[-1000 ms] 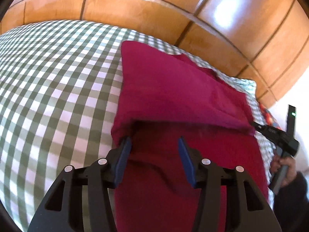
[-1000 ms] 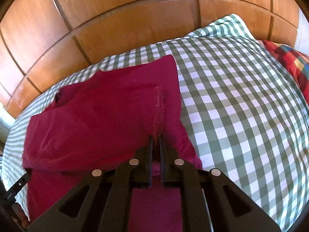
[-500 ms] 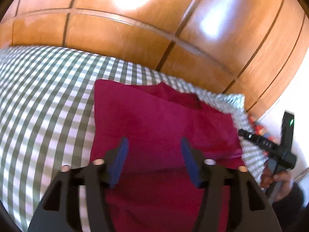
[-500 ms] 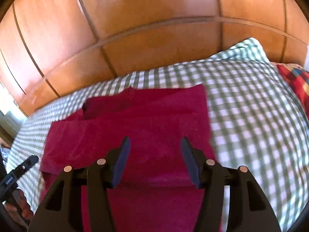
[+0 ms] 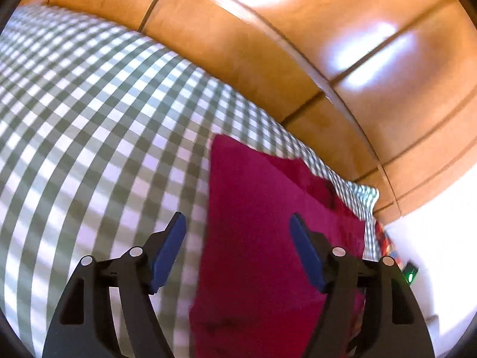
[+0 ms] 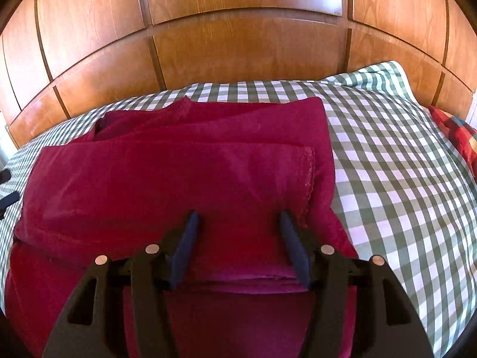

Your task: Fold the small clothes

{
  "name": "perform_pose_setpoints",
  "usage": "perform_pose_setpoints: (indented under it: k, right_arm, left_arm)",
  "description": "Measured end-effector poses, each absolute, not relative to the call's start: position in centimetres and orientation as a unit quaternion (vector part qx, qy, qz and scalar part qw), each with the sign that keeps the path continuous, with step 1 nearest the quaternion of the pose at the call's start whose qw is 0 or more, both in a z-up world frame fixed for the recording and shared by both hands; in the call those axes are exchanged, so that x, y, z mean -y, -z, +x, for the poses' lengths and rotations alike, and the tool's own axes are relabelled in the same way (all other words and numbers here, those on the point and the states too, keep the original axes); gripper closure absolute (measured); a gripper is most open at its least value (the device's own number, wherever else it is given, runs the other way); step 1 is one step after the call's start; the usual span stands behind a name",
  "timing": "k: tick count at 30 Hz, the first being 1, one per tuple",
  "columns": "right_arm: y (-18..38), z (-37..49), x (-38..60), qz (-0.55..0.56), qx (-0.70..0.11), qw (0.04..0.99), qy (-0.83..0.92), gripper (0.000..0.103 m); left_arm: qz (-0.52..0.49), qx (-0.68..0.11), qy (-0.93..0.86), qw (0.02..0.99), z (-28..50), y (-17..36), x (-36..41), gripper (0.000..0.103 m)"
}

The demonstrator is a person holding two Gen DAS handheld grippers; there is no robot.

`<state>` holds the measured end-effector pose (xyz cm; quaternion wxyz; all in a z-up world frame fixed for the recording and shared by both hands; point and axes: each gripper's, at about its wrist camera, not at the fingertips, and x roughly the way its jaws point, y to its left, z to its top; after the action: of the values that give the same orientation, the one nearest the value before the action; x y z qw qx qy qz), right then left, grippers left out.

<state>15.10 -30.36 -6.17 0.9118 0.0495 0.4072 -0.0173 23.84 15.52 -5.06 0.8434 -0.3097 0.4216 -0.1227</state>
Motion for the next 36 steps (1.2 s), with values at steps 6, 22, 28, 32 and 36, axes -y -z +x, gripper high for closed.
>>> perform_pose_setpoints:
  k: [6, 22, 28, 32, 36]
  right_arm:
    - [6.2, 15.5, 30.5, 0.053, -0.405, 0.913, 0.020, 0.044]
    - [6.4, 15.9, 30.0, 0.035, -0.402, 0.914, 0.030, 0.043]
    - [6.4, 15.9, 30.0, 0.036, -0.401, 0.915, 0.033, 0.043]
    - [6.4, 15.9, 30.0, 0.035, -0.401, 0.915, 0.034, 0.043]
    - [6.3, 16.1, 29.8, 0.028, -0.404, 0.913, 0.037, 0.042]
  left_arm:
    - [-0.364, -0.451, 0.161, 0.799, 29.0, 7.3, -16.3, 0.033]
    - [-0.134, -0.435, 0.026, 0.890, 29.3, 6.8, -11.5, 0.076]
    - [-0.171, -0.412, 0.062, 0.893, 23.1, 3.5, -11.8, 0.075]
    - [-0.101, -0.420, 0.095, 0.897, 16.9, 3.9, -9.1, 0.075]
    - [-0.023, -0.452, 0.061, 0.890, 13.4, 6.6, -7.6, 0.075]
